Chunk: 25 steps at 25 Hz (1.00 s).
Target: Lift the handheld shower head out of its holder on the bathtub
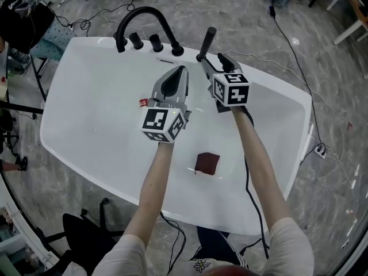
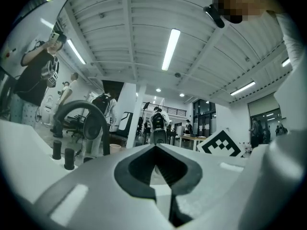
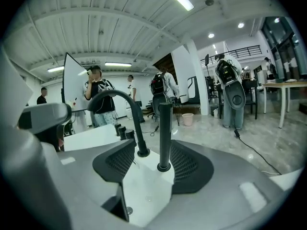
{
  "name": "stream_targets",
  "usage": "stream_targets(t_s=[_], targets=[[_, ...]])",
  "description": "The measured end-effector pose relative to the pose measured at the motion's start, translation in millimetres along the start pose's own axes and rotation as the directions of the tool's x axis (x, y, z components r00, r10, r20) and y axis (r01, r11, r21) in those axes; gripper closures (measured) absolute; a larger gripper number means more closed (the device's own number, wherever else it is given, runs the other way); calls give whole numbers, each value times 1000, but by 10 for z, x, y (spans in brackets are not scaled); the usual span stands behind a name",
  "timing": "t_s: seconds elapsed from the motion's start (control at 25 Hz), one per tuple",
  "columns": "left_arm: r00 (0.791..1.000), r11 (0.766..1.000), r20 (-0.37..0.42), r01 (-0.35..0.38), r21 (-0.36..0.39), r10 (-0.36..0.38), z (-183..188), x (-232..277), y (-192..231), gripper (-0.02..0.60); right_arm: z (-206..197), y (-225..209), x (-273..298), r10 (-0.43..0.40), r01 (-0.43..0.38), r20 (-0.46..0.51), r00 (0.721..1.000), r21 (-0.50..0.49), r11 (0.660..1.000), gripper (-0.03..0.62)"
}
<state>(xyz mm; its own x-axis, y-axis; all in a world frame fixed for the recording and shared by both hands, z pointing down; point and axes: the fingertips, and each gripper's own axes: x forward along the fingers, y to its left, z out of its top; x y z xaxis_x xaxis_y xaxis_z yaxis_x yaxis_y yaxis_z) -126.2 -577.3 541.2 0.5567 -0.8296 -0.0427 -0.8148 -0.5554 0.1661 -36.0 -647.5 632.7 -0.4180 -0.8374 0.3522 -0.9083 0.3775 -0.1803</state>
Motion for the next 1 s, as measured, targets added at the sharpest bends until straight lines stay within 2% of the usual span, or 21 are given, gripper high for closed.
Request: stream_targets(t_s=[0.2,0.48,0.6,0.64,0.68,0.84,1.0], targets=[[998,999,-51,26,37,-24,-330,119,199,581,-190,-187,434,-17,16,-27,999,-9,1000,329],[997,1000,-76,28,14,-27,-627,195,418,581,-422,-236,902,-46,49,-118,992,21,999,338],[998,1000,-66,14,-5,-15,-645,186,498,581,-407,-305,1016,-100,104,-125,987,26,994,373],[998,1000,-62,4,-6,-5,-638,160,536,581,-399,-318,1032,-124,127,-127,984,19,992,427],[998,1000,-59,-8,-10,7,-632,126,574,581,-392,-330,1030,-143,145,-127,982,5,989,439],[998,998,-51,-46,-51,44,-630,1,715,581,-396,-352,986,-167,166,-136,977,-21,986,444],[997,997,-44,-66,-48,64,-535,-84,811,581,-412,-286,960,-197,186,-132,972,-91,978,444]])
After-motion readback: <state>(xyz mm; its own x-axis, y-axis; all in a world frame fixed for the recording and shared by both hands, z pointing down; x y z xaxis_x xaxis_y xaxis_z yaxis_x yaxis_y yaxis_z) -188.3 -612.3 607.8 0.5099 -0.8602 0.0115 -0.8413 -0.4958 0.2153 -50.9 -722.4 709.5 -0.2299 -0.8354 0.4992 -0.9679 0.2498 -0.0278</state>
